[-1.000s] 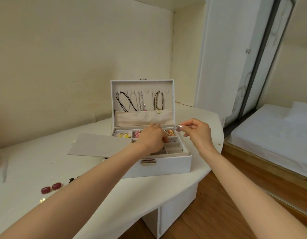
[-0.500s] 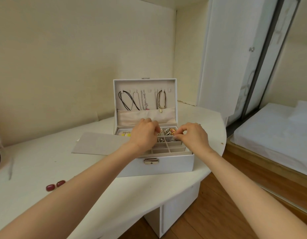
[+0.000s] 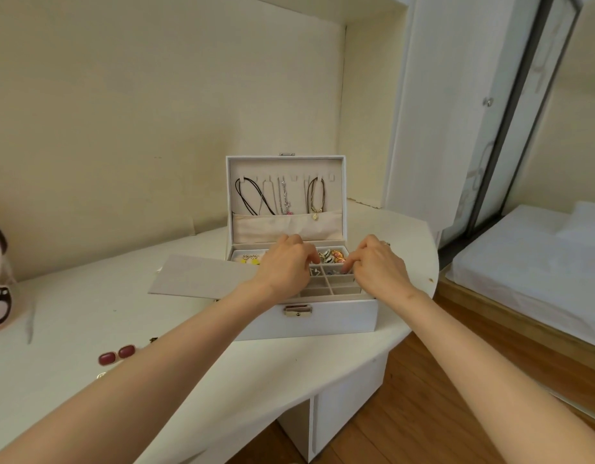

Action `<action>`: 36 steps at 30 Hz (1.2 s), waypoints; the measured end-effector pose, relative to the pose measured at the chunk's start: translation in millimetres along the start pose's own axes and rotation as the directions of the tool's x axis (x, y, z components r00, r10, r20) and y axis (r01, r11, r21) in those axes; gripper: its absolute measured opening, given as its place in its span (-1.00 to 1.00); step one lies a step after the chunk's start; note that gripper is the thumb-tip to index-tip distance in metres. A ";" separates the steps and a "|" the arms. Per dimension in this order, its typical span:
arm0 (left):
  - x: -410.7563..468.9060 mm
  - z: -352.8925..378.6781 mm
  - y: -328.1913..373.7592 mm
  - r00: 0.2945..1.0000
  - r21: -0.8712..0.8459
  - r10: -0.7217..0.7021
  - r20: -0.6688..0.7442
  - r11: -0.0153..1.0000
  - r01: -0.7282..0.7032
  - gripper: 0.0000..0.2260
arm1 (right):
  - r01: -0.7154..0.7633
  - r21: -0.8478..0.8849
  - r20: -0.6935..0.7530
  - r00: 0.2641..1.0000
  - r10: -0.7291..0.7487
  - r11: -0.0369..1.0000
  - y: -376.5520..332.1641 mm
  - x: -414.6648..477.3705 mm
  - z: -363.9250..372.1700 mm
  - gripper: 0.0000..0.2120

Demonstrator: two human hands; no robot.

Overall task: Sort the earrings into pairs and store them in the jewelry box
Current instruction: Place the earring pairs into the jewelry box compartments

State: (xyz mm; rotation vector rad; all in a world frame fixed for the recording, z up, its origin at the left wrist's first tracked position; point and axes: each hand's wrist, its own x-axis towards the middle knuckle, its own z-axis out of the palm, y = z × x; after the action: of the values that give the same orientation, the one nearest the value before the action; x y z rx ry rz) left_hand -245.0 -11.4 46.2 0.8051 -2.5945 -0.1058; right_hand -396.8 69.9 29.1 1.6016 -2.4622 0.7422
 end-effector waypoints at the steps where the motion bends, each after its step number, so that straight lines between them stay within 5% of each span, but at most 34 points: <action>1: -2.2 -1.4 0.0 1.000 -0.005 0.006 -0.006 1.000 -0.006 -0.71 | 0.000 0.007 -0.007 1.000 0.000 1.000 -0.5 -0.3 -0.7 -0.65; 6: -26.2 -13.4 -5.2 0.993 -0.044 0.055 -0.109 0.997 -0.060 -0.76 | 0.030 0.164 -0.172 0.985 -0.002 0.986 -13.3 -13.3 -12.0 -0.71; 12: -92.3 -33.9 -21.9 0.959 -0.049 0.174 -0.222 0.981 -0.190 -0.92 | 0.269 0.307 -0.243 0.950 -0.198 0.913 -58.2 -64.4 -9.7 -0.81; 24: -195.7 -60.0 -103.3 0.992 0.022 -0.082 -0.092 0.996 0.084 -0.87 | 0.370 0.460 0.116 0.876 -0.468 0.807 -142.1 -107.8 58.3 -0.80; 36: -198.9 -48.4 -114.2 0.979 0.139 -0.183 0.091 0.976 0.169 -0.86 | 0.295 0.440 0.222 0.879 -0.421 0.848 -180.2 -105.1 79.0 -0.82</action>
State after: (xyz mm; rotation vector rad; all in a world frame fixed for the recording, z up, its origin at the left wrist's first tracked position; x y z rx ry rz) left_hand -17.1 7.0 -5.4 1.1046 -2.6438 -0.0304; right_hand -178.4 62.7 -15.8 2.4214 -2.1662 1.0378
